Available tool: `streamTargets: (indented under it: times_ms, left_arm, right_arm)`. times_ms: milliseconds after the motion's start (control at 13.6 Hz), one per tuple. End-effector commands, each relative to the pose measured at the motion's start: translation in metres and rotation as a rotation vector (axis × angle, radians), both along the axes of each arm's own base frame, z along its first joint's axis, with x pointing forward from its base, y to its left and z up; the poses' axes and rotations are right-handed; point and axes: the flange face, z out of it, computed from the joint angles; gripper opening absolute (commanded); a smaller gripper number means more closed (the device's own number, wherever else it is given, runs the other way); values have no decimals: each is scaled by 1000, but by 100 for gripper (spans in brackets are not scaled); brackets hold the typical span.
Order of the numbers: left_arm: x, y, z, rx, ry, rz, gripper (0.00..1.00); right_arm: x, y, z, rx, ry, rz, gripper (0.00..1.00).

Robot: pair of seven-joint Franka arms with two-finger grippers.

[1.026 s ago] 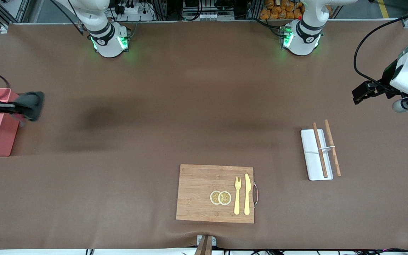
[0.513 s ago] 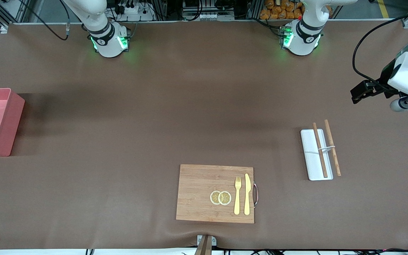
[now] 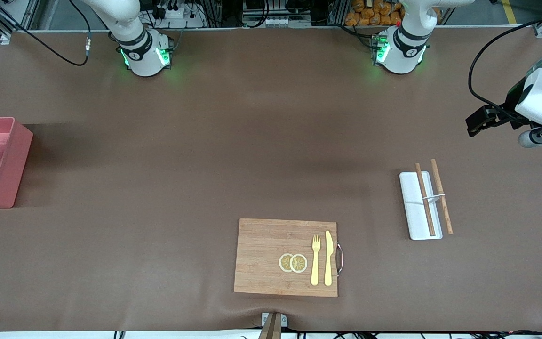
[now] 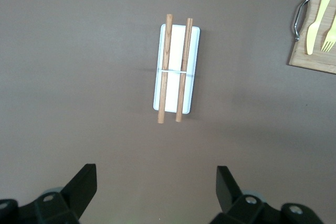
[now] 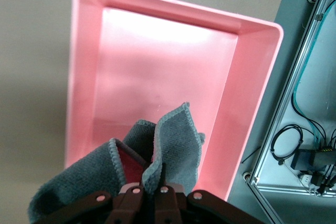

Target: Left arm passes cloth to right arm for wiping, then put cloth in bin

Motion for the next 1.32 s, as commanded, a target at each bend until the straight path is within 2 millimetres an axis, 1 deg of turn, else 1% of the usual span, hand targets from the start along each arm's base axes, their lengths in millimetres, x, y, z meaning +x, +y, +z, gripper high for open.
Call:
streamTargets:
  times_ms: [0,73,147,293,366,440,586,659,733,806,879,953,1099,1246]
  left_arm:
    - [-9,2,6,-14,2,-11,100]
    - [-9,4,6,-14,2,-11,100]
    - [-9,4,6,-14,2,-11,100]
    - [-9,4,6,-14,4,-11,100]
    - [-9,6,7,-14,3,-9,100]
    - [-9,7,9,-14,4,-7,100]
    - [-9,8,9,-14,1,-6,100]
    - [-9,9,9,-14,1,-4,100]
    - [-9,8,10,-14,-1,-6,100]
    - [-9,8,11,-15,-2,-6,100]
    - [-9,8,11,-15,-2,-6,100]
    - [-9,7,13,-15,-7,-8,100]
    - [-9,7,13,-15,-6,-9,100]
    - [-9,8,13,-17,-6,-8,100]
  right_arm:
    - [-3,-28,-37,3,-13,8,11]
    - [-5,-31,-40,5,-22,29,85]
    - [-4,-29,-41,21,-32,25,100]
    - [-2,-24,-35,48,-56,2,100]
    - [4,-14,-28,63,-46,7,100]
    - [10,2,-14,78,-29,6,100]
    - [31,42,19,100,-38,-9,100]
    - [42,65,37,111,-50,9,100]
    - [54,91,56,119,-57,22,100]
    - [61,116,74,120,-48,7,100]
    - [66,142,91,124,-34,-9,100]
    - [72,176,108,134,-21,-14,100]
    - [78,242,143,150,-7,-69,100]
    - [72,307,173,137,12,-113,100]
